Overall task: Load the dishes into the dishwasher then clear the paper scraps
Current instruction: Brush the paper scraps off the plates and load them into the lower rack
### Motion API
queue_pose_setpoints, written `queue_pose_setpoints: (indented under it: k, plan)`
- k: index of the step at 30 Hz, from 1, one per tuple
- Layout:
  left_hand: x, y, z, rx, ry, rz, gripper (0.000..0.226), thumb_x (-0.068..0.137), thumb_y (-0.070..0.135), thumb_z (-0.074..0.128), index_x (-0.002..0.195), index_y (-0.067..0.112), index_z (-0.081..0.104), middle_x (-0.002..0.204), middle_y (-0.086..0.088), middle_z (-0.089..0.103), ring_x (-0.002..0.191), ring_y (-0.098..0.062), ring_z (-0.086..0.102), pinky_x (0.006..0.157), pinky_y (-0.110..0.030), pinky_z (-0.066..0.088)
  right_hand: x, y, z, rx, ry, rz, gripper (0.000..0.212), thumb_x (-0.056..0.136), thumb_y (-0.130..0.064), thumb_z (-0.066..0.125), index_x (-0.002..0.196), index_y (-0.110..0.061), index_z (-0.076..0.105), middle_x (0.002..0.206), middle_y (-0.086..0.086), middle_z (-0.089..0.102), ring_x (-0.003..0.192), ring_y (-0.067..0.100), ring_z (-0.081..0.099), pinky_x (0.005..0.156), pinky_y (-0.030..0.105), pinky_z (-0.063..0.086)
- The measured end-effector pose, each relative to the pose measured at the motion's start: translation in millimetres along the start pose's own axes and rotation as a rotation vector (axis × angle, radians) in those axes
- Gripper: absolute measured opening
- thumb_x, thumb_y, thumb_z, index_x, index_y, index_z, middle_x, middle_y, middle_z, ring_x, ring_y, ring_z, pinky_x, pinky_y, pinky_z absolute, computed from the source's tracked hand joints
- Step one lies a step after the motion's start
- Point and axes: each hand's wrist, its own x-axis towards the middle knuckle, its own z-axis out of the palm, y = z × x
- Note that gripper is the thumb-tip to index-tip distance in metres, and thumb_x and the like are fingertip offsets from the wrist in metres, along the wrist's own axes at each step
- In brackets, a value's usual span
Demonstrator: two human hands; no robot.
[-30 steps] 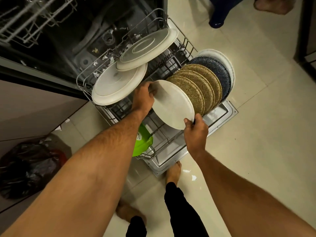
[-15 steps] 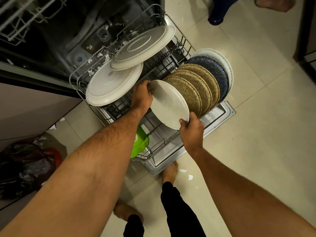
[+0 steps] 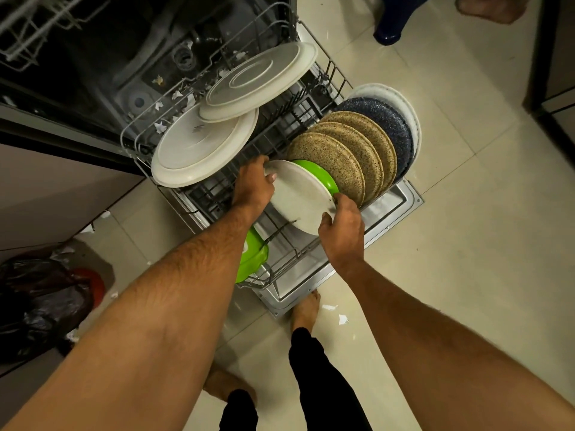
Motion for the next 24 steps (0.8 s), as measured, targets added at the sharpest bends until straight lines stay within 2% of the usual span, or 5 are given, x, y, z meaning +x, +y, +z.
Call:
queue_pose_setpoints:
  k: [7,13,17,20,24]
  plan:
    - [-27.6,-14.0,-11.9,0.040,0.055,0.056,0.038,0.095,0.008,0.061,0.133,0.008,0.058,0.134,-0.012,0.061,0.126,-0.028,0.055,0.104,-0.037,0.045,-20.9,-11.7,1.5,-0.053,0.093,0.011,0.053,0.092,-0.010,0.063,0.142,-0.004,0.047,0.137,0.013,0.051,0.130,0.029,0.044,0.114,0.036,0.035]
    - [-88.9,-43.3,-42.4,0.107,0.094,0.095,0.042,0.097,0.016,0.055,0.138,0.006,0.053,0.140,-0.015,0.055,0.126,-0.032,0.054,0.105,-0.040,0.044,-64.4,-35.6,-2.5,-0.123,0.072,-0.121,0.054,0.094,-0.011,0.061,0.144,-0.005,0.043,0.140,0.014,0.046,0.131,0.029,0.042,0.112,0.040,0.038]
    - [-154.9,-64.5,-98.1,0.191,0.134,0.167,0.042,0.094,0.015,0.058,0.134,0.001,0.053,0.133,-0.021,0.056,0.121,-0.038,0.055,0.105,-0.046,0.044,-107.7,-81.5,-14.2,-0.169,0.057,-0.210,0.055,0.093,-0.012,0.060,0.144,-0.005,0.043,0.139,0.014,0.046,0.131,0.031,0.042,0.111,0.042,0.041]
    - [-204.5,-83.4,-154.6,0.263,0.231,0.218,0.043,0.091,0.012,0.061,0.131,-0.002,0.054,0.126,-0.022,0.059,0.117,-0.040,0.056,0.106,-0.048,0.043,-142.5,-132.3,-27.5,-0.167,0.064,-0.306,0.051,0.094,-0.015,0.059,0.142,-0.005,0.044,0.139,0.016,0.046,0.130,0.032,0.042,0.112,0.044,0.039]
    - [-266.8,-107.8,-246.3,0.378,0.383,0.200,0.057,0.093,0.021,0.062,0.141,-0.004,0.046,0.141,-0.022,0.052,0.133,-0.038,0.046,0.118,-0.048,0.031,-193.5,-215.1,-40.7,-0.166,0.095,-0.480,0.048,0.097,-0.022,0.058,0.139,-0.001,0.048,0.138,0.021,0.048,0.129,0.037,0.044,0.112,0.049,0.038]
